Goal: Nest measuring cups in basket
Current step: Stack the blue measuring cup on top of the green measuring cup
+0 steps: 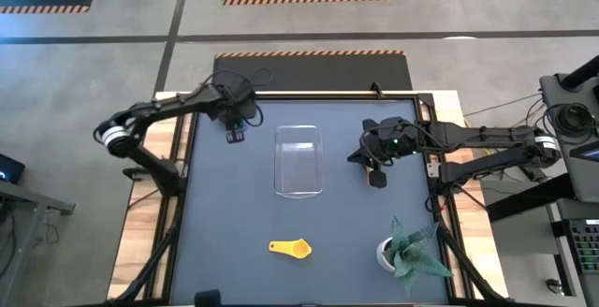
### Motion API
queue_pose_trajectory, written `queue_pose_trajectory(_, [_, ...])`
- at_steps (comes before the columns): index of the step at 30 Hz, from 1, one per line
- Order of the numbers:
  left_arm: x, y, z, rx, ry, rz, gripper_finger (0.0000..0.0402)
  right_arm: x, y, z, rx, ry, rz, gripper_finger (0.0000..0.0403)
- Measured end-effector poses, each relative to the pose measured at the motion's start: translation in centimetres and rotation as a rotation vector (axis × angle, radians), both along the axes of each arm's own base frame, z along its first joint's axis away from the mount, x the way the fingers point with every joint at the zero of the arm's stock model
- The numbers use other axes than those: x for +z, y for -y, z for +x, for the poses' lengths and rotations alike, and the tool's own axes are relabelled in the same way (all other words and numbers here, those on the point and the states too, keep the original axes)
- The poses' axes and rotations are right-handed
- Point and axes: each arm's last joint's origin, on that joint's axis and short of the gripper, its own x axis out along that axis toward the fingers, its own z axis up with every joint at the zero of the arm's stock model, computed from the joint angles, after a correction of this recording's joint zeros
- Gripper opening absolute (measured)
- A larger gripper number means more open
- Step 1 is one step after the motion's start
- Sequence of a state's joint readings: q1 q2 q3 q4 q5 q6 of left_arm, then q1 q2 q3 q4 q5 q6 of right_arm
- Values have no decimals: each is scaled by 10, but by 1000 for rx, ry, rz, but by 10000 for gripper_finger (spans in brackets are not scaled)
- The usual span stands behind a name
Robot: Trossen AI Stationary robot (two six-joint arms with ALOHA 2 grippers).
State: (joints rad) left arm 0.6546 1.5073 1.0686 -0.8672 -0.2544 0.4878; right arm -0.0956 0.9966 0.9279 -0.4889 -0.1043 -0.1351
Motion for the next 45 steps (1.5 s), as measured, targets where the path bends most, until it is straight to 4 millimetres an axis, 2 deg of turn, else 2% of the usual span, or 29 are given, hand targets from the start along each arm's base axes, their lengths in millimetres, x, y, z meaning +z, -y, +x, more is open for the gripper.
queue_pose_trajectory(8, [-27,-22,-1,-96,-135,-26,82,0,0,0,7,-2,-10,9])
queue_pose_trajectory(11, [-39,-26,1,-97,-207,-23,108,-1,0,0,9,-3,-13,9])
queue_pose_trajectory(18, [-56,-35,4,-123,-295,4,195,-1,0,0,14,-4,-19,9])
queue_pose_trajectory(22, [-60,-38,6,-139,-290,14,215,-1,0,0,15,-5,-21,9])
queue_pose_trajectory(40, [-74,-46,8,-209,-292,-24,186,-1,0,0,13,-8,-18,9])
queue_pose_trajectory(45, [-74,-46,8,-218,-288,-30,154,-1,0,0,13,-8,-18,9])
